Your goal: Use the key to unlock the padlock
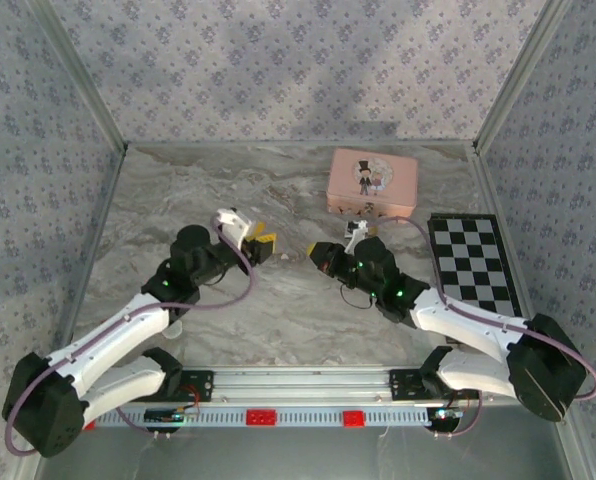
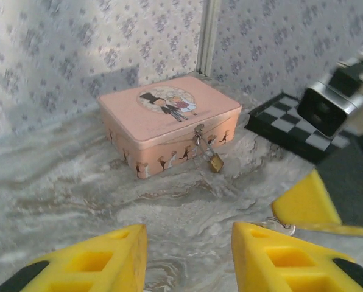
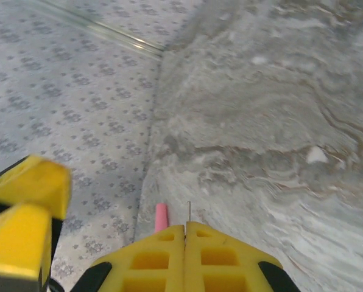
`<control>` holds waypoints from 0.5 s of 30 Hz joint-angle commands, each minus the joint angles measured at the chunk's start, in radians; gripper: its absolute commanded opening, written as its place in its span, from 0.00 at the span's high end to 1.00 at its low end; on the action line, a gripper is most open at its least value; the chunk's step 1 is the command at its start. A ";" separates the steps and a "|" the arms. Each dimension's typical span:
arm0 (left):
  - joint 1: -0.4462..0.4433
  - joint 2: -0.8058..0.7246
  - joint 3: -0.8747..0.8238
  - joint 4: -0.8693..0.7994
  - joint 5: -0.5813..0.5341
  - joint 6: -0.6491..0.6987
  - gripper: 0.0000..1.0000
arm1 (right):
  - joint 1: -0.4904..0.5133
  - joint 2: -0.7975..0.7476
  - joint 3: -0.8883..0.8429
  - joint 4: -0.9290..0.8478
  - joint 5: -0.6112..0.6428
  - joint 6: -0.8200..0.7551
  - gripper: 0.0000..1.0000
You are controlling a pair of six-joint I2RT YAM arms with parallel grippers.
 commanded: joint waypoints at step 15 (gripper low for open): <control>0.079 0.045 -0.059 0.186 0.368 -0.664 0.53 | 0.121 0.180 -0.069 0.585 -0.012 -0.305 1.00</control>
